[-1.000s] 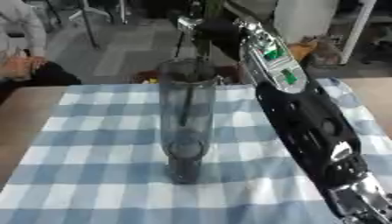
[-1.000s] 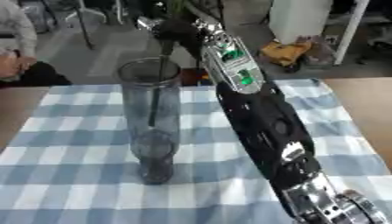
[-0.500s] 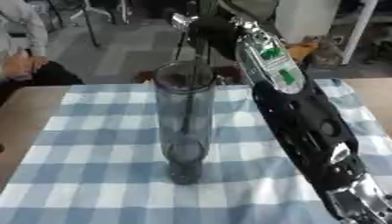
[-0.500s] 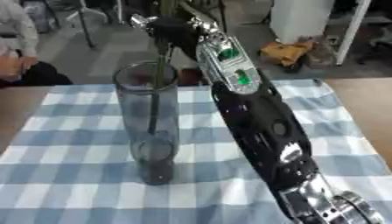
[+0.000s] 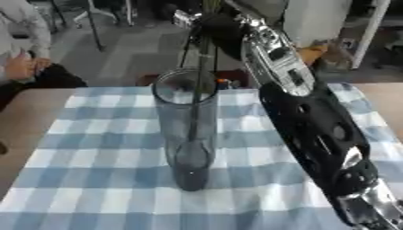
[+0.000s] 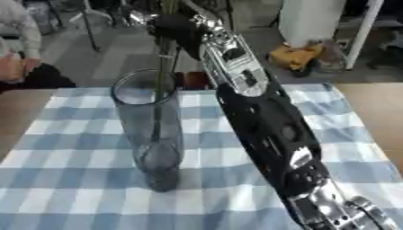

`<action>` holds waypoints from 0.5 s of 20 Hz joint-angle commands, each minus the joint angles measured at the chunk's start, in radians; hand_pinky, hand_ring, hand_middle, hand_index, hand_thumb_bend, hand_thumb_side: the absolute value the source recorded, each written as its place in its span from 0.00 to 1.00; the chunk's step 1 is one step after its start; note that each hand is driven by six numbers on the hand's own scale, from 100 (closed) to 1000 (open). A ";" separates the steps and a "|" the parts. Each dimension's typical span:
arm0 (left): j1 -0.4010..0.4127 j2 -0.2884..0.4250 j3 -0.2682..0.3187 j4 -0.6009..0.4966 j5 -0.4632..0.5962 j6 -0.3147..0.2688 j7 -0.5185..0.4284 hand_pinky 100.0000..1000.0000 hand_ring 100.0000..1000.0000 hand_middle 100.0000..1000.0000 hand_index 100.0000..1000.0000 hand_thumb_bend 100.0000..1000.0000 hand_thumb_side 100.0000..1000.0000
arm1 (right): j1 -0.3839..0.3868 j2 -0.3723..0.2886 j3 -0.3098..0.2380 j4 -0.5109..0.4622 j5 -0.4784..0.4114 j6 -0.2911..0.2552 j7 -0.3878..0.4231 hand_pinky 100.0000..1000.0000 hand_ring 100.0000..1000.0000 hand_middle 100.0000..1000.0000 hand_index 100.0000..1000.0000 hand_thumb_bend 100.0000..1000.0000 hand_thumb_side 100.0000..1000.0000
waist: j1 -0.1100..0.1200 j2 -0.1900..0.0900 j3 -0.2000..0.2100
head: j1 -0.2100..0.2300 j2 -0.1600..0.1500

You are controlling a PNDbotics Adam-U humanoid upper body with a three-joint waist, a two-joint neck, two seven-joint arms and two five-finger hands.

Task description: Arrange flowers into the vase.

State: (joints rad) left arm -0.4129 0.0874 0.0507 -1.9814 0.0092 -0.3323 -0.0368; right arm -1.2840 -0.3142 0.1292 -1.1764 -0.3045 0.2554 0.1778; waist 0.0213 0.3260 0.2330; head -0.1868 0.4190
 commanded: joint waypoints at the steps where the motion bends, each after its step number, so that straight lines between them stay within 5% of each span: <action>1: -0.011 0.007 0.005 -0.019 0.005 0.002 -0.001 0.33 0.56 0.67 0.80 0.00 1.00 | -0.013 -0.025 0.007 -0.042 -0.017 -0.012 0.000 0.01 0.15 0.00 0.00 0.18 0.00 | 0.000 -0.027 0.001 | 0.008 0.003; 10: -0.009 0.004 0.005 -0.019 0.005 0.002 -0.001 0.32 0.56 0.67 0.80 0.00 1.00 | 0.012 -0.032 0.027 -0.064 -0.006 -0.056 0.019 0.03 0.18 0.00 0.00 0.16 0.00 | -0.001 -0.027 0.008 | 0.029 0.012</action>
State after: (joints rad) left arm -0.4128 0.0869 0.0507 -1.9814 0.0098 -0.3317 -0.0370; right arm -1.2516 -0.3228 0.1561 -1.2141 -0.3136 0.2130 0.1915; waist 0.0169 0.3248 0.2390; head -0.1634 0.4299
